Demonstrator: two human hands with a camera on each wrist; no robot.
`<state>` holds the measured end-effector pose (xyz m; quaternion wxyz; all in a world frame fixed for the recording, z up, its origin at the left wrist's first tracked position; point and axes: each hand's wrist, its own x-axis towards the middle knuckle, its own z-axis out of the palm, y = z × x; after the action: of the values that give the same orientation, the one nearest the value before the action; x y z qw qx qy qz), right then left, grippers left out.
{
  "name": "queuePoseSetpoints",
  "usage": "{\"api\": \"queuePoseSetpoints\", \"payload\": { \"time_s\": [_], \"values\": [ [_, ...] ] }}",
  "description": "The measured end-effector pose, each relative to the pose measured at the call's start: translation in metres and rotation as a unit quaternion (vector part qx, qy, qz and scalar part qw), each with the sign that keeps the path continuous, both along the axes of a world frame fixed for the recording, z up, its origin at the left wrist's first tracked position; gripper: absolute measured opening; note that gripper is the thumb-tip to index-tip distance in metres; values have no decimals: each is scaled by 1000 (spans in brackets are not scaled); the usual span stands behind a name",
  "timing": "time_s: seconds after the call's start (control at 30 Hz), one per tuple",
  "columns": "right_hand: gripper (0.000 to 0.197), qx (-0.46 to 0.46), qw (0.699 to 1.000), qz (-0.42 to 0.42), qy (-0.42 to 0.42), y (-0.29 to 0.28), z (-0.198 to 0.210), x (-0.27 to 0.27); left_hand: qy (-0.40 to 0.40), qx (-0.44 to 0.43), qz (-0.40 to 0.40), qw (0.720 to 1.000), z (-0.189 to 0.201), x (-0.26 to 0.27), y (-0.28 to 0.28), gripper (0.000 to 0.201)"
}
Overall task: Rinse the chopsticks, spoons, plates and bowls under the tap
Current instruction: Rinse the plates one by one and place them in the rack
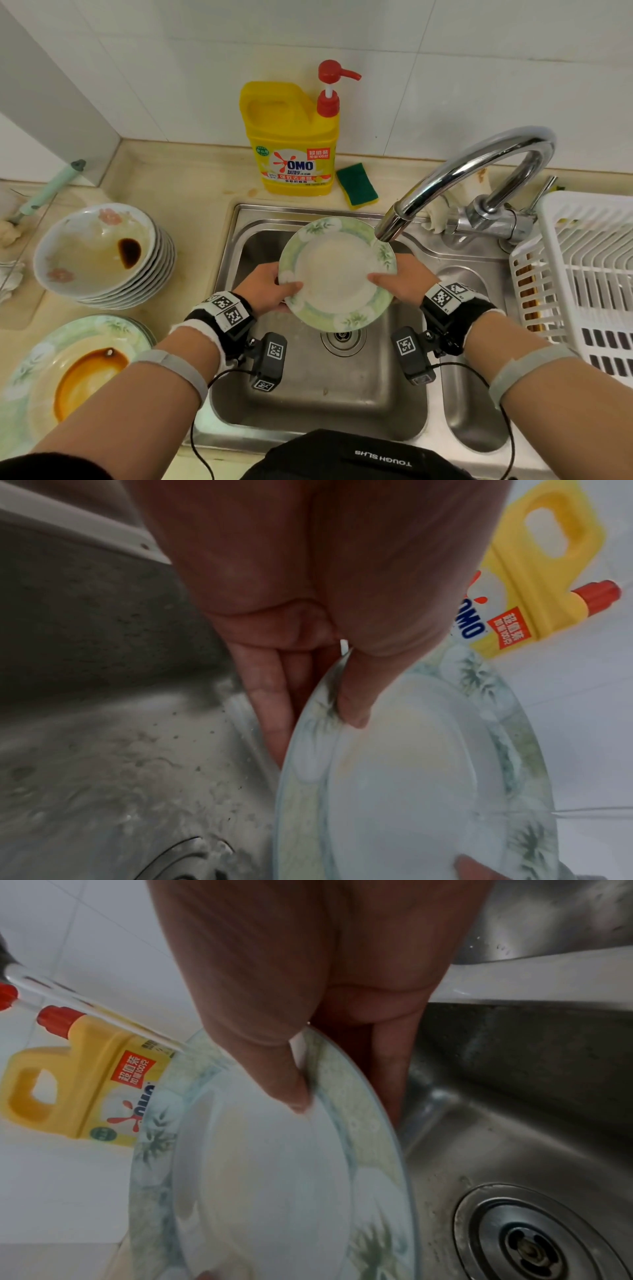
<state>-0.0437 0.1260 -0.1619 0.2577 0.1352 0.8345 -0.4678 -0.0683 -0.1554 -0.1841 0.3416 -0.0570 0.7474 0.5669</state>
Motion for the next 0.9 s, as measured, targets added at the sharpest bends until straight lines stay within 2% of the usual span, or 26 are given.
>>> {"api": "queuePoseSetpoints", "payload": {
  "time_s": [0.07,0.13,0.2,0.33,0.37,0.4,0.53,0.6,0.67,0.8,0.83,0.9],
  "values": [
    [5,10,1000,-19,0,0,-1,-1,20,-12,-16,1000,3,-3,1,21],
    [8,67,998,-15,16,1,-5,-5,42,-32,-30,998,6,-7,2,18],
    [26,93,995,-34,13,1,-5,-11,60,-47,-45,996,10,-10,3,16],
    [86,159,987,-21,-17,-2,-3,-19,96,-78,-92,988,16,-13,5,12],
    [90,169,985,-16,-15,-2,-3,-19,98,-79,-95,988,17,-14,6,11],
    [86,170,985,-10,-14,-2,-3,-18,99,-81,-95,987,17,-13,6,11],
    [44,136,990,42,-16,1,-3,-14,107,-97,-97,985,15,-13,3,8],
    [30,111,993,48,-18,2,-4,-13,109,-102,-103,983,15,-14,2,10],
    [30,110,993,34,-12,0,-1,-15,110,-107,-104,983,14,-14,3,12],
    [62,202,979,18,-15,-4,5,-20,119,-130,-105,979,11,-15,6,12],
    [64,211,977,18,-14,-4,7,-20,123,-136,-105,977,10,-16,7,10],
    [55,203,979,27,-3,-4,8,-18,138,-147,-105,974,10,-16,8,9]
  ]
}}
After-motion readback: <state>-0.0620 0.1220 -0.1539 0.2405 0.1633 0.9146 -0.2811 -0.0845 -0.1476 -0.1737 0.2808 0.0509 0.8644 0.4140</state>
